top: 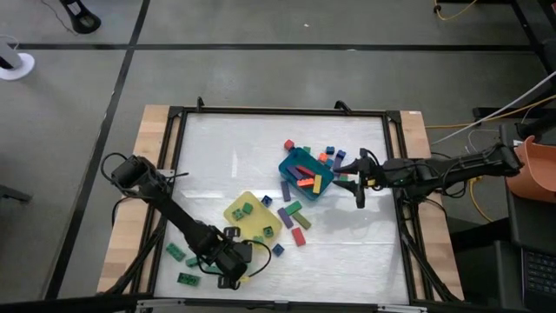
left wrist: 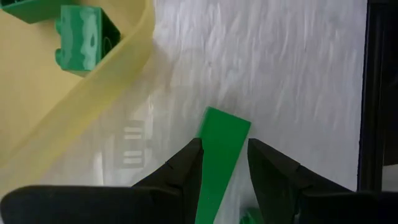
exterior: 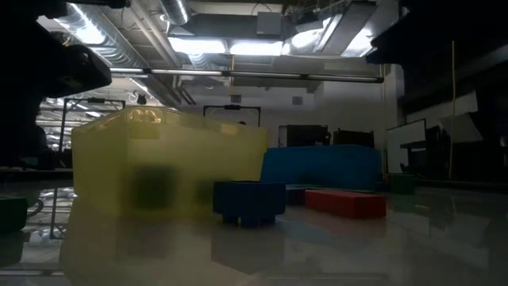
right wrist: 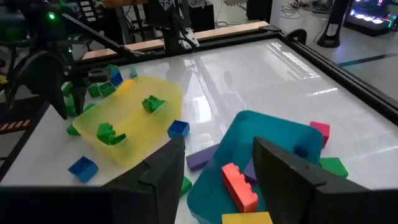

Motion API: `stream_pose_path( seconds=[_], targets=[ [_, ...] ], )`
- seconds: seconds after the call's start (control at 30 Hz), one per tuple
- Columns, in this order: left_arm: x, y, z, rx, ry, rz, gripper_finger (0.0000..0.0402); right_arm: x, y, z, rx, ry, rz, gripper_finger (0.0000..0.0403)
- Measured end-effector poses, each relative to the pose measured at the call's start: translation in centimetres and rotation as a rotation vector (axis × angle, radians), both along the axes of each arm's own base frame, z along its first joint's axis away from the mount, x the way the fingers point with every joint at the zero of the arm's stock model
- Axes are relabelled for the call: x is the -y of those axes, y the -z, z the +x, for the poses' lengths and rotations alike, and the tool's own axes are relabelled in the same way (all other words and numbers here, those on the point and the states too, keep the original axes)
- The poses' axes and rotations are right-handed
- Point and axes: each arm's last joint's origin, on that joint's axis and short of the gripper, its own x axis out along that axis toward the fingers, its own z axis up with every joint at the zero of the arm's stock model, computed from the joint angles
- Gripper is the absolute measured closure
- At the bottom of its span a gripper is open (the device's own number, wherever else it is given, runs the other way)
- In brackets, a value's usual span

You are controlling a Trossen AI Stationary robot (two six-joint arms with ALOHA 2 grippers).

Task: Sort blocks by size
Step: Put the large green wooden block into the blue bin

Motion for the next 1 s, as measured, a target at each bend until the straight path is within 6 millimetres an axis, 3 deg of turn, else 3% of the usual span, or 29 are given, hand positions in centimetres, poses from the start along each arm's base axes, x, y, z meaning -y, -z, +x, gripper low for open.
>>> stream_pose_path(
  seconds=[0.13, 0.3, 0.47, 0.7, 1.0],
  targets=[
    [-0.5, 0.1, 0.3, -0.014, -0.055, -0.013, 0.0272, 0.0, 0.7, -0.2, 0.013, 0.005, 0.006, 0.0214],
    [-0.9, 0.2, 0.7, -0.014, -0.085, -0.025, 0.0221, 0.0, 0.8, -0.2, 0.012, -0.001, 0.008, 0.0214],
    [-0.5, 0.2, 0.4, -0.031, 0.016, -0.030, 0.0185, 0.0, 1.0, -0.2, -0.004, -0.003, 0.003, 0.0214],
    [0.1, 0.7, 0.0, -0.035, 0.106, 0.019, 0.0178, 0.0, 1.2, -0.2, -0.026, -0.006, -0.007, 0.0214],
    [0.5, 3.2, 0.3, -0.067, 0.111, 0.092, 0.0183, 0.0, 1.5, -0.3, -0.058, -0.012, -0.028, 0.0214]
  ],
)
